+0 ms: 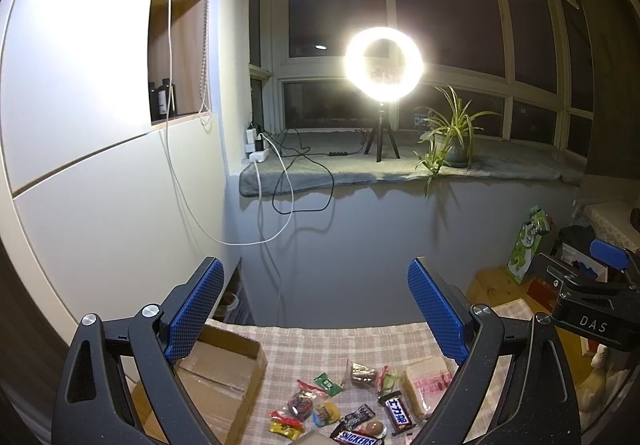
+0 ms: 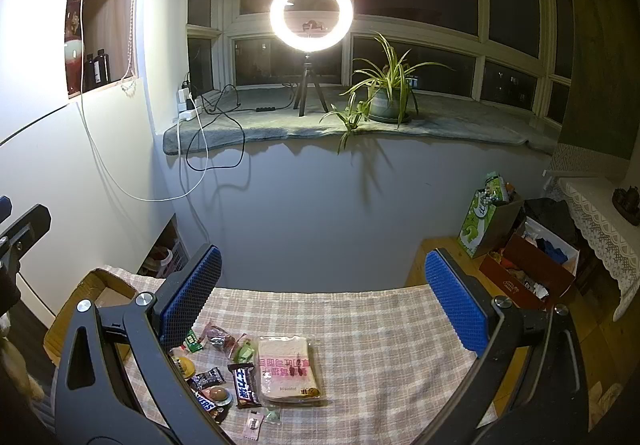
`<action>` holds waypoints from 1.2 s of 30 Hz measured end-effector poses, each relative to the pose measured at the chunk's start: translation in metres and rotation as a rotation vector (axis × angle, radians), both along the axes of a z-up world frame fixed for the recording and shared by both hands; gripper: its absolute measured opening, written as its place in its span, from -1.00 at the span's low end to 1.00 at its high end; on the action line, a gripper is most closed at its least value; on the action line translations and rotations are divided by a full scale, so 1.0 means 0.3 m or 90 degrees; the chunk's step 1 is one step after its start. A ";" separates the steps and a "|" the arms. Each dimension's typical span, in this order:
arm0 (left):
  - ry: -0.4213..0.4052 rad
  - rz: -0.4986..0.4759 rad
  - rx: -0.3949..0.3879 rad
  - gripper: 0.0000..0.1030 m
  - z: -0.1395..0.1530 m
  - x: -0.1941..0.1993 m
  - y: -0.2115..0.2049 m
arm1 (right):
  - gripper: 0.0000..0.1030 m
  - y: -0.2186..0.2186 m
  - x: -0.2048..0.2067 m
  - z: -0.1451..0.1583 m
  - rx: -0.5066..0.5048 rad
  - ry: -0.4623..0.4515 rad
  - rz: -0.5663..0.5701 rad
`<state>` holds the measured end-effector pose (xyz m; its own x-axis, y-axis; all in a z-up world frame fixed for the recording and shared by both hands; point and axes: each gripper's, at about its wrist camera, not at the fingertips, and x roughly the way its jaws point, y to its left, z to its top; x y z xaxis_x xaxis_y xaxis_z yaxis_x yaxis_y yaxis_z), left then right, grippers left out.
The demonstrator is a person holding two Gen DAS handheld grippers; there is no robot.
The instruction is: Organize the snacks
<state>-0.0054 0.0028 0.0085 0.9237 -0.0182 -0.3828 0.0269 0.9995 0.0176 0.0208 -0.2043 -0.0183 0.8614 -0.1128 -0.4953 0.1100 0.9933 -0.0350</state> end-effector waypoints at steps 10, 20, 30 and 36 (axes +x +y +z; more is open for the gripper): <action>0.001 -0.001 0.005 0.82 0.000 0.000 -0.007 | 1.00 0.000 0.001 -0.003 0.001 0.000 0.001; 0.001 -0.002 0.006 0.82 -0.001 0.002 -0.011 | 1.00 -0.001 0.002 -0.006 0.002 0.001 0.001; 0.005 -0.008 0.007 0.82 -0.008 0.002 -0.019 | 1.00 0.009 -0.001 -0.006 0.003 0.005 0.001; 0.024 -0.017 0.006 0.82 -0.026 0.016 -0.029 | 1.00 -0.007 0.009 -0.030 0.003 0.017 0.001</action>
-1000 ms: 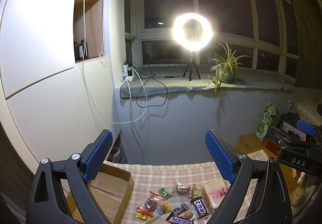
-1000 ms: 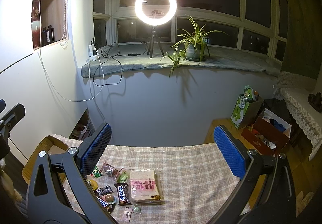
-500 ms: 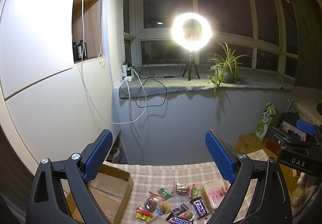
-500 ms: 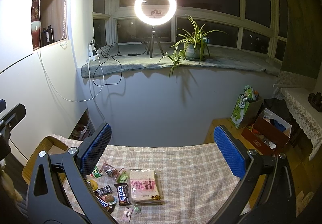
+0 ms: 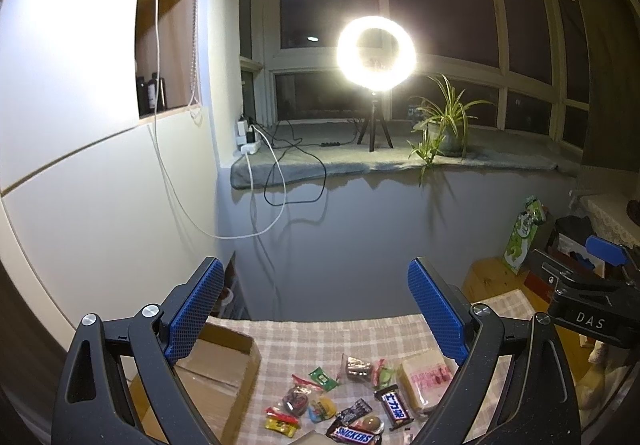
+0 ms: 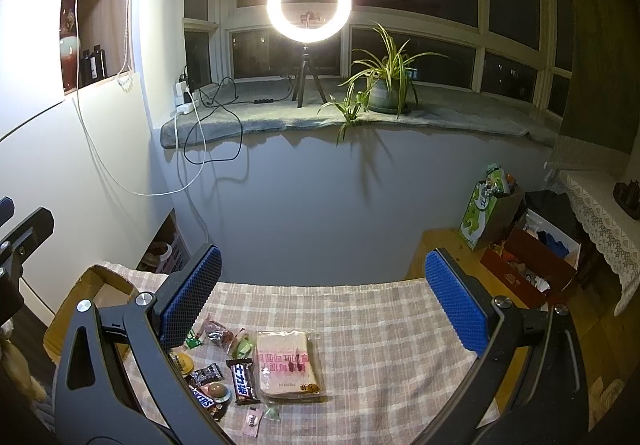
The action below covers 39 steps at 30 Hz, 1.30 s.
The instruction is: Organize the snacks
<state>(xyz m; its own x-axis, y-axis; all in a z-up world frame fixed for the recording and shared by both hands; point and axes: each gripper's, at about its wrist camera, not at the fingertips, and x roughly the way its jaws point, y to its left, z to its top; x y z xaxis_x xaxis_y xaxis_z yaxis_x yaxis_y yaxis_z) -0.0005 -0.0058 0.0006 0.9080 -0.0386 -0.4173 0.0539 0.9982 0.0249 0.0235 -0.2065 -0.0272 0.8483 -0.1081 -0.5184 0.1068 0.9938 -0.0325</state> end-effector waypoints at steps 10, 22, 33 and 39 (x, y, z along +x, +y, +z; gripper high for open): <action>0.110 -0.051 -0.012 0.82 -0.114 0.065 -0.017 | 1.00 -0.031 0.066 -0.105 0.027 0.084 0.005; 0.308 -0.115 -0.065 0.71 -0.384 0.167 -0.068 | 1.00 -0.145 0.160 -0.427 0.094 0.262 0.072; 0.502 -0.183 -0.185 0.09 -0.661 0.241 -0.182 | 1.00 -0.190 0.256 -0.677 0.211 0.395 0.124; 0.548 -0.205 -0.201 -0.20 -0.738 0.275 -0.219 | 0.91 -0.168 0.308 -0.759 0.229 0.445 0.155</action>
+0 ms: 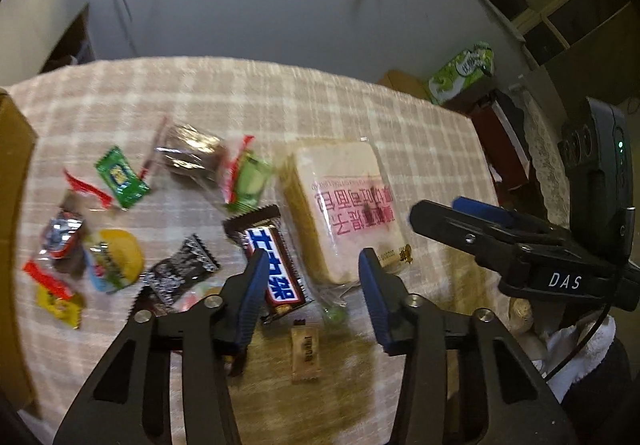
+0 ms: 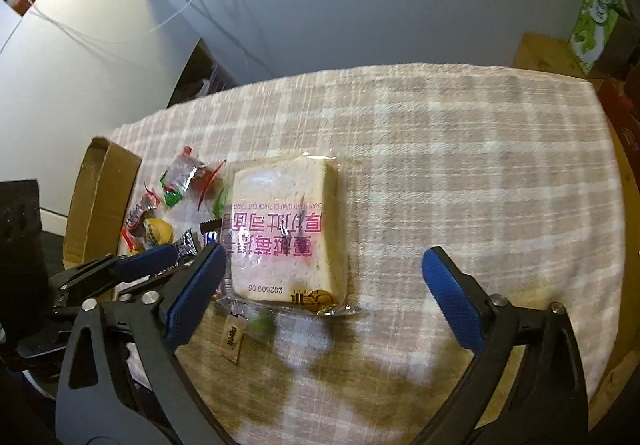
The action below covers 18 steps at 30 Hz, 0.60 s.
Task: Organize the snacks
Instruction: 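Move the right tool down around the bagged toast loaf while the left tool follows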
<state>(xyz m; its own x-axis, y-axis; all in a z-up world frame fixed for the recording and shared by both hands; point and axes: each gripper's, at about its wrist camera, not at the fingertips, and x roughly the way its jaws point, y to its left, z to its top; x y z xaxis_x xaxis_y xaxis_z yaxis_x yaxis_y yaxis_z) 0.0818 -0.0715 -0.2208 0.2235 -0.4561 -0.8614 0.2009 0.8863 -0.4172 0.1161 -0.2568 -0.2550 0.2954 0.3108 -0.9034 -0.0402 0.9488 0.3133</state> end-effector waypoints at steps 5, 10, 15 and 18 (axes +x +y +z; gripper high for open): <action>0.020 -0.004 -0.005 -0.25 -0.039 0.014 -0.007 | 0.76 0.020 0.025 -0.041 0.025 0.024 0.017; 0.032 -0.004 -0.007 -0.25 -0.062 0.027 -0.022 | 0.58 0.029 0.044 -0.069 0.042 0.045 0.024; 0.037 -0.030 -0.003 -0.25 -0.073 0.052 -0.055 | 0.45 0.016 0.059 -0.100 0.062 0.072 0.012; 0.040 -0.044 0.005 -0.23 -0.080 0.068 -0.072 | 0.42 0.017 0.065 -0.116 0.064 0.083 0.010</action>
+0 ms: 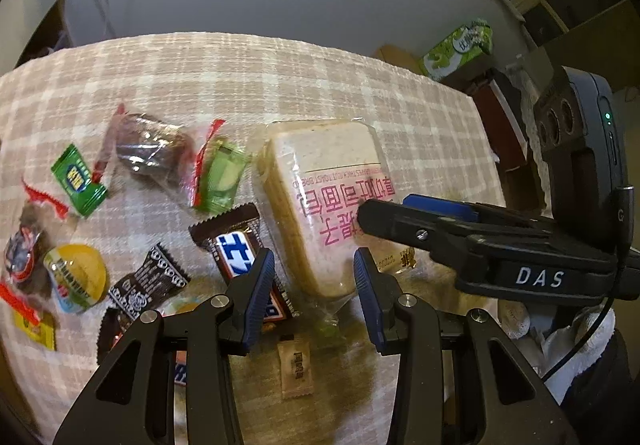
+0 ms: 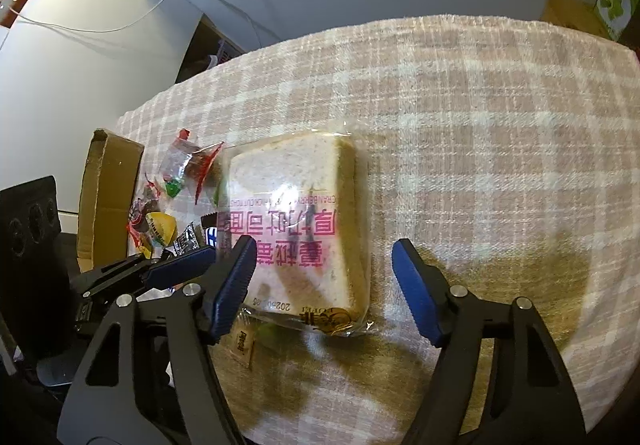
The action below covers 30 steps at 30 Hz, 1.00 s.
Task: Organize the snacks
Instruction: 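Move the right tool down around the bagged toast loaf while the left tool follows, then close the right tool on the bagged toast loaf and lift it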
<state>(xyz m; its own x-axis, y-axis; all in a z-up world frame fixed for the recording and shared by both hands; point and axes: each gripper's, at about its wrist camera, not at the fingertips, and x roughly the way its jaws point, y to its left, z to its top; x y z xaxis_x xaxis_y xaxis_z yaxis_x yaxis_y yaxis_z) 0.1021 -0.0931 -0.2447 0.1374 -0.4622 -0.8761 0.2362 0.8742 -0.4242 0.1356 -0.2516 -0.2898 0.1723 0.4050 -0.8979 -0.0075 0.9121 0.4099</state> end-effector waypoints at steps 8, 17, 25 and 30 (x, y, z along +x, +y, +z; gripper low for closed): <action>-0.008 -0.021 0.015 -0.05 -0.016 0.031 -0.040 | 0.42 0.012 0.017 -0.025 0.028 0.019 0.000; -0.003 -0.036 0.006 0.04 -0.038 0.041 -0.095 | 0.38 0.070 0.032 -0.042 0.036 0.036 0.012; -0.015 -0.044 0.012 0.08 -0.021 0.025 -0.097 | 0.25 0.118 0.026 -0.021 0.016 0.033 0.017; -0.028 -0.044 0.013 0.08 0.008 0.014 -0.081 | 0.24 0.150 0.016 0.010 0.008 0.023 0.020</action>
